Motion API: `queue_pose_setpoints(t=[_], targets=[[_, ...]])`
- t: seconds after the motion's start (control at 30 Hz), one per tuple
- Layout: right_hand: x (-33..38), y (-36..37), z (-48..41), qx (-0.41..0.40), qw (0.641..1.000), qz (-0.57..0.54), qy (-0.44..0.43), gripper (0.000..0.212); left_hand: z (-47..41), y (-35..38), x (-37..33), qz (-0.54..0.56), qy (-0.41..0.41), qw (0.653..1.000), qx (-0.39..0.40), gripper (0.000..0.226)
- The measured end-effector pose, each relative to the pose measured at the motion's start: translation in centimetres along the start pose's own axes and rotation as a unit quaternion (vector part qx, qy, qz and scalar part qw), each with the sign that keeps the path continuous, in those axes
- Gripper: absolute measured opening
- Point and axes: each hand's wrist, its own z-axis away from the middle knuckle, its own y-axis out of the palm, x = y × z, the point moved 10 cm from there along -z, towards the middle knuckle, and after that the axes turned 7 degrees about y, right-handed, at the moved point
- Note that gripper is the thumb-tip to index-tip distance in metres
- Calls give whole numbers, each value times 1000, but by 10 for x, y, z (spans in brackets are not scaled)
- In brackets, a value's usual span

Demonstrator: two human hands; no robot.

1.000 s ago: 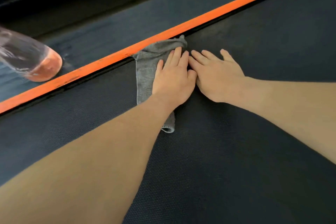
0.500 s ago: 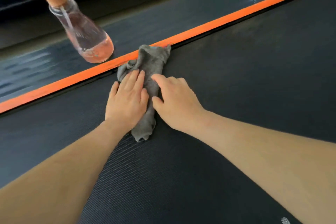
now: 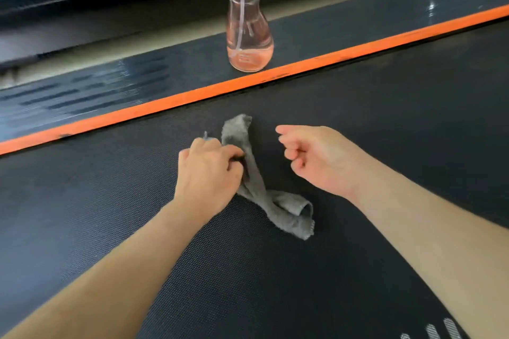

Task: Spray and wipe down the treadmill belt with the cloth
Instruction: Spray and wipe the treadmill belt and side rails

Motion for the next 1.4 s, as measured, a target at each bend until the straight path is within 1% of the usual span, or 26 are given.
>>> queue_pose_setpoints(t=[0.07, 0.13, 0.17, 0.2, 0.23, 0.27, 0.3, 0.37, 0.43, 0.5, 0.57, 0.67, 0.73, 0.8, 0.87, 0.9, 0.97, 1.07, 1.13, 1.2, 1.23, 1.27, 1.3, 1.33, 1.37, 1.4], targets=[[1, -14, 11, -34, 999, 4, -14, 29, 12, -9, -1, -9, 2, 1000, -24, 49], [6, -25, 21, -82, 996, 30, -29, 30, 17, -13, -6, -47, 18, 997, -53, 38], [11, -27, 23, -106, 992, 53, -41, 31, 18, -8, -10, -78, 29, 995, -51, 30], [20, -25, 26, -128, 987, 83, -55, 36, 17, -3, -15, -102, 36, 993, -37, 23], [32, -21, 26, -143, 980, 119, -76, 47, 17, 5, -19, -114, 45, 992, -21, 20], [47, -14, 25, -153, 971, 154, -101, 60, 16, 15, -20, -99, 36, 994, 5, 24], [66, -6, 25, -159, 961, 186, -133, 72, 13, 22, -18, -60, 13, 998, 13, 28], [105, 19, 21, -147, 937, 245, -200, 90, 9, 34, -7, 8, -50, 999, 10, 25], [136, 44, 17, -127, 908, 306, -257, 102, 8, 42, -6, -6, -72, 997, -20, 22], [156, 61, 10, -109, 884, 350, -292, 105, 10, 48, -6, -28, -80, 995, -48, 20], [170, 73, -4, -92, 870, 372, -311, 101, 12, 54, -4, -38, -78, 993, -77, 15], [187, 90, -18, -68, 857, 377, -346, 89, 14, 55, -1, -44, -82, 991, -101, 21], [198, 99, -25, -69, 850, 373, -366, 69, 14, 55, -3, -49, -74, 990, -106, 23], [209, 101, -26, -92, 840, 377, -378, 43, 15, 53, -5, -42, -69, 991, -109, 23], [218, 98, -24, -122, 829, 386, -387, 27, 14, 54, -3, -39, -65, 991, -110, 24], [220, 93, -21, -141, 821, 393, -389, 24, 14, 55, -4, -39, -62, 991, -110, 24], [218, 89, -9, -170, 800, 408, -405, 28, 15, 55, -4, -37, -60, 991, -112, 24], [199, 85, 5, -168, 807, 397, -404, 34, 13, 54, -4, -37, -58, 991, -118, 24], [179, 84, 15, -141, 825, 384, -390, 41, 12, 53, -5, -42, -56, 990, -124, 24], [153, 78, 25, -116, 836, 376, -382, 40, 11, 53, -6, -49, -53, 990, -123, 23], [141, 74, 32, -116, 836, 374, -384, 43, 9, 52, -5, -54, -51, 990, -124, 21], [125, 66, 40, -125, 840, 365, -381, 52, 11, 53, -5, -59, -56, 989, -126, 20], [112, 55, 46, -138, 852, 346, -367, 59, 10, 52, -4, -63, -59, 988, -127, 20], [98, 43, 51, -149, 866, 326, -349, 61, 10, 52, -3, -59, -57, 989, -126, 21], [83, 32, 61, -158, 879, 306, -330, 55, 14, 52, -5, -51, -56, 989, -129, 23], [71, 18, 65, -162, 900, 267, -303, 44, 13, 51, -4, -48, -55, 989, -129, 25]])
